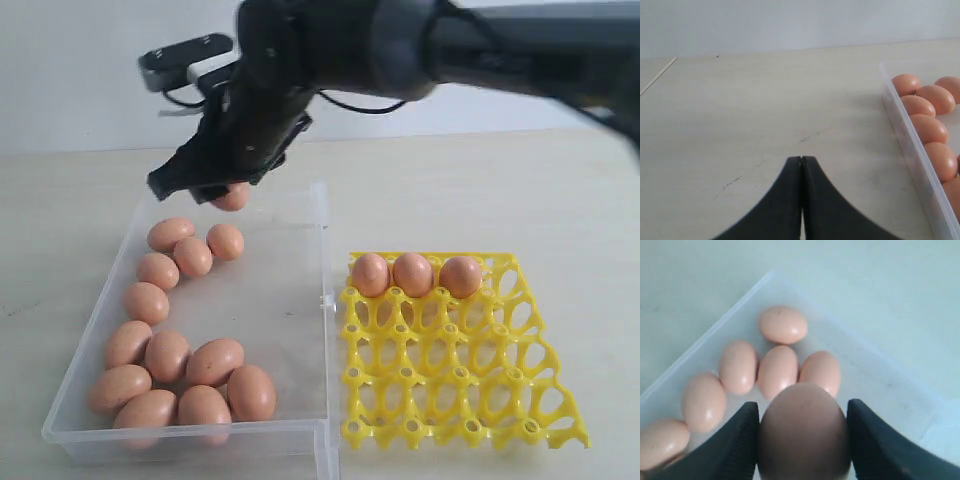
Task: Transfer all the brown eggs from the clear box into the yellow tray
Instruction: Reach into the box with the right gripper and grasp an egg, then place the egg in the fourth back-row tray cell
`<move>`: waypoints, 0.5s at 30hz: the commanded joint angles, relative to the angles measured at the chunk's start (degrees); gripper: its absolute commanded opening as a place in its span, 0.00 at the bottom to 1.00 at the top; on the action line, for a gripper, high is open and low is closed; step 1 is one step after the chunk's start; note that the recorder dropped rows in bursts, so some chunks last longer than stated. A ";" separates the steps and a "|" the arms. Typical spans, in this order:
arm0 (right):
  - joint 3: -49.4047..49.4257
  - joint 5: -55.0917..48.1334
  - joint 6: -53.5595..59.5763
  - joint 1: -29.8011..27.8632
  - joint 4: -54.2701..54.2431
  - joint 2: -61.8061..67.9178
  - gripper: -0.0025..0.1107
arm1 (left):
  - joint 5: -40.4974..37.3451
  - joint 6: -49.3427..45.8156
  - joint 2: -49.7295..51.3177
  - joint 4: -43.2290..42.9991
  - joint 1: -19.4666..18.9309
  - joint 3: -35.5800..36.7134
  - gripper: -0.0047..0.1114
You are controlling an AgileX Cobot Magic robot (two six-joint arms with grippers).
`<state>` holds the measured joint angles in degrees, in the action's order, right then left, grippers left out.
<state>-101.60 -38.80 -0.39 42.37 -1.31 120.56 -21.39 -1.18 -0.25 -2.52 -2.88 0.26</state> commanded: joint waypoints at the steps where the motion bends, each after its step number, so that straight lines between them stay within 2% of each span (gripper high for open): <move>1: 26.15 27.23 -5.80 -3.53 1.90 -15.27 0.02 | 0.27 -0.07 0.25 -0.17 -0.14 -0.26 0.04; 2: 32.14 34.09 -6.70 -4.80 1.90 -18.33 0.02 | 0.27 -0.07 0.25 -0.17 -0.14 -0.26 0.04; 4: 42.44 41.26 -7.36 -6.86 1.76 -23.08 0.02 | 0.27 -0.07 0.25 -0.17 -0.14 -0.26 0.04; 7: 53.06 48.26 -7.25 -10.35 1.31 -27.28 0.02 | 0.27 -0.07 0.25 -0.17 -0.14 -0.26 0.04; 11: 62.36 55.67 -7.14 -14.91 0.62 -29.87 0.02 | 0.27 -0.07 0.25 -0.17 -0.14 -0.26 0.04; 15: 67.64 61.15 -5.70 -19.44 -1.67 -30.55 0.02 | 0.27 -0.07 0.25 -0.17 -0.14 -0.26 0.04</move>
<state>-36.85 16.78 -7.10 25.76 -1.35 91.14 -21.39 -1.18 -0.25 -2.52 -2.88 0.26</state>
